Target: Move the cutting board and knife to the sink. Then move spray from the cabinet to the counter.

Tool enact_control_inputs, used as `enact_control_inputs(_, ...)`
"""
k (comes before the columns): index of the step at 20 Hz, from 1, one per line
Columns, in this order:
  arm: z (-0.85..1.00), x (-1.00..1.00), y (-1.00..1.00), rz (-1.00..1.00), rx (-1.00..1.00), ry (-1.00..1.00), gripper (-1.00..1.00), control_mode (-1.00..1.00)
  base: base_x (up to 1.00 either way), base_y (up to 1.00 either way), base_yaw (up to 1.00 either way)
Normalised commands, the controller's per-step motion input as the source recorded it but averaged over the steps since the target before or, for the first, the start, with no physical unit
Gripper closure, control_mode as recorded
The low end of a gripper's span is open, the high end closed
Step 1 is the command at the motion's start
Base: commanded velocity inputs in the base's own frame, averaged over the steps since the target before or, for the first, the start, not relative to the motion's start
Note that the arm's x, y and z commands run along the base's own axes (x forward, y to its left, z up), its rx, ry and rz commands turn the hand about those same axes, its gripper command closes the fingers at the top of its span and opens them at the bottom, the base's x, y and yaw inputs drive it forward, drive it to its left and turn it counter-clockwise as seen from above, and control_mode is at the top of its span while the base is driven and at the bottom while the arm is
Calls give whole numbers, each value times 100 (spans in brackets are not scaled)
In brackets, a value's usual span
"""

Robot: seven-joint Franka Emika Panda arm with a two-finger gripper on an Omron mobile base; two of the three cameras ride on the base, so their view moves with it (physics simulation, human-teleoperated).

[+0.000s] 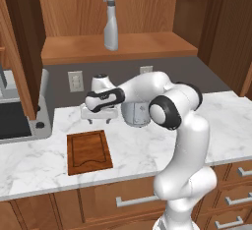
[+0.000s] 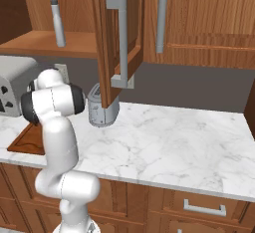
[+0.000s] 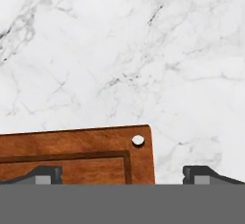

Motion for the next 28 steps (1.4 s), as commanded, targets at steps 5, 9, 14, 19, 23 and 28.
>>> enact_control_inputs(5,-29,33,1,0,0,1,-100,-100,0,0,0)
enact_control_inputs(9,-29,25,2,0,0,1,-100,-100,0,0,0)
enact_control_inputs(14,-21,10,5,0,0,2,-100,-100,0,0,0)
enact_control_inputs(19,-12,1,4,0,0,5,-100,-100,0,0,0)
enact_control_inputs(23,-16,0,7,0,0,4,-100,-100,0,0,0)
enact_control_inputs(28,-16,7,6,0,0,2,-100,-100,0,0,0)
